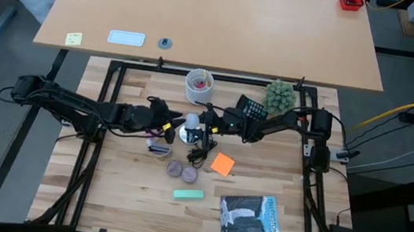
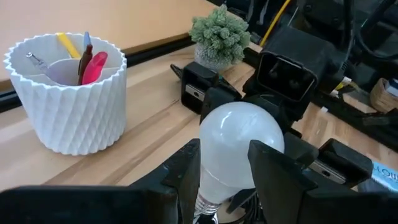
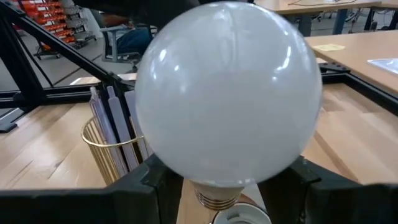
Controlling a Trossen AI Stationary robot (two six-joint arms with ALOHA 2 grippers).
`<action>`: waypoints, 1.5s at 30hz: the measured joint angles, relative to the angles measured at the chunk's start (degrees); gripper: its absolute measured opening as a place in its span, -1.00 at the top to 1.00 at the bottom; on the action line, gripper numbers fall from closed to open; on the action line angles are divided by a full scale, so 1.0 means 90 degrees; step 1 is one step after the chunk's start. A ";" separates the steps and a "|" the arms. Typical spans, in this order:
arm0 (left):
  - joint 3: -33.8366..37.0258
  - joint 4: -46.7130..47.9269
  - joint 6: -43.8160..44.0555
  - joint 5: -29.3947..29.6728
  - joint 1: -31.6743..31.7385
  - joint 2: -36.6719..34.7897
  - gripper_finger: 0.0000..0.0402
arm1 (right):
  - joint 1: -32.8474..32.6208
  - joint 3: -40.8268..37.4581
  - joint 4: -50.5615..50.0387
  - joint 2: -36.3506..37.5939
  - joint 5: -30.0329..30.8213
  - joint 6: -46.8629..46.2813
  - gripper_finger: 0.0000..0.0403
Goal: Screw lightbulb
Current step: Insert the white lightbulb into the silver lamp
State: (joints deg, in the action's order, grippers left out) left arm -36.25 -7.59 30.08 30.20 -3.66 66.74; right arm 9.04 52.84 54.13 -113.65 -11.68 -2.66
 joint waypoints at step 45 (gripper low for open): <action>0.0000 -0.0254 -0.0534 -0.0010 0.0005 0.0002 0.36 | 0.0000 0.0009 -0.0175 -0.0396 0.0537 0.0335 0.12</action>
State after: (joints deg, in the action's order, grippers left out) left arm -36.25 -9.87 25.28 30.11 -3.62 66.76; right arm 9.04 52.93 52.56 -117.21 -6.85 0.36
